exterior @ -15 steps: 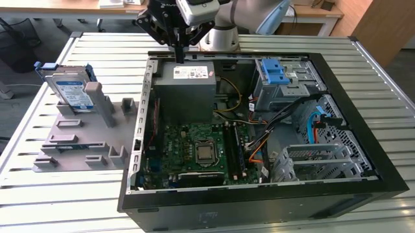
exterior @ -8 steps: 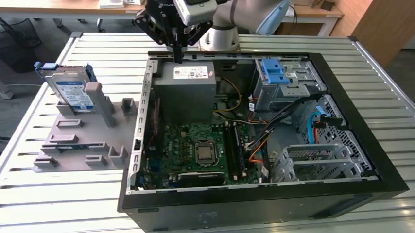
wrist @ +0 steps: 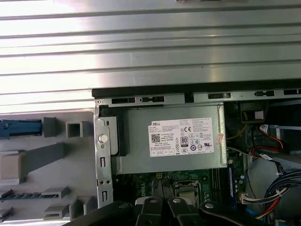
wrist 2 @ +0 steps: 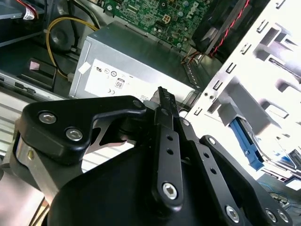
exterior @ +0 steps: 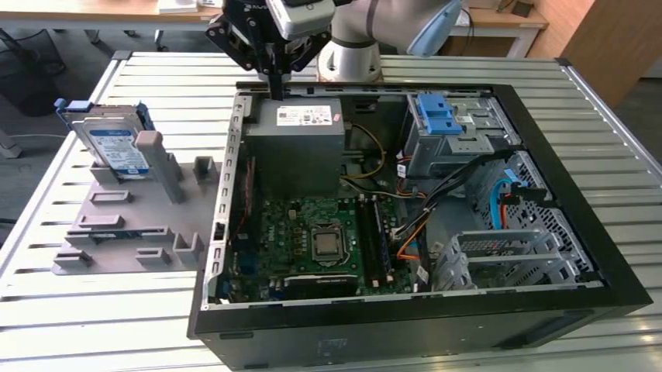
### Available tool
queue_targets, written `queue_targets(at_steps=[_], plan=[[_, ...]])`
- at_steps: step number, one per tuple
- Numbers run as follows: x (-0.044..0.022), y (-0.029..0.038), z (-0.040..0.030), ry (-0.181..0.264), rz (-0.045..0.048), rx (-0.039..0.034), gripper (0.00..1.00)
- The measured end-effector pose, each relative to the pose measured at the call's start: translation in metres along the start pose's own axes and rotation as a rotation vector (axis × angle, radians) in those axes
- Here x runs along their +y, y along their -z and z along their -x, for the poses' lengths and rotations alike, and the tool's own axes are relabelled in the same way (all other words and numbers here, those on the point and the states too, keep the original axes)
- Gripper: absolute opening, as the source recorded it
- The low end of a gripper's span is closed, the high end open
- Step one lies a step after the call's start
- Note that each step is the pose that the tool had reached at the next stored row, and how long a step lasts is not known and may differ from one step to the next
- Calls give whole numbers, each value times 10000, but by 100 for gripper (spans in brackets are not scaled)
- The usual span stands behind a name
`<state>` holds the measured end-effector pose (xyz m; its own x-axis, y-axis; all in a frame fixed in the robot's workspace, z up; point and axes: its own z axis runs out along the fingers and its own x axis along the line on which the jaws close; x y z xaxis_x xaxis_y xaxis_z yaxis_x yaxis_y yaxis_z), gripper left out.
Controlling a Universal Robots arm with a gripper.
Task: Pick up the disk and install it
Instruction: 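Reach for the disk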
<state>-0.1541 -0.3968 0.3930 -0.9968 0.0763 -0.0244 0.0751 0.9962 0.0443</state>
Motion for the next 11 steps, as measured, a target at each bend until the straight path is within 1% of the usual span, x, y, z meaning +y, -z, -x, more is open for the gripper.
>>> queue_targets(at_steps=[3,5,6,8,10,11], plan=[[6,-2,-19,0,1,13,11],[9,-3,-27,-2,-3,58,11],[11,-3,-32,-3,-7,90,11],[17,-5,-41,-7,-21,178,11],[23,-9,-47,-9,-32,282,11],[28,-10,-52,-13,-39,315,11]])
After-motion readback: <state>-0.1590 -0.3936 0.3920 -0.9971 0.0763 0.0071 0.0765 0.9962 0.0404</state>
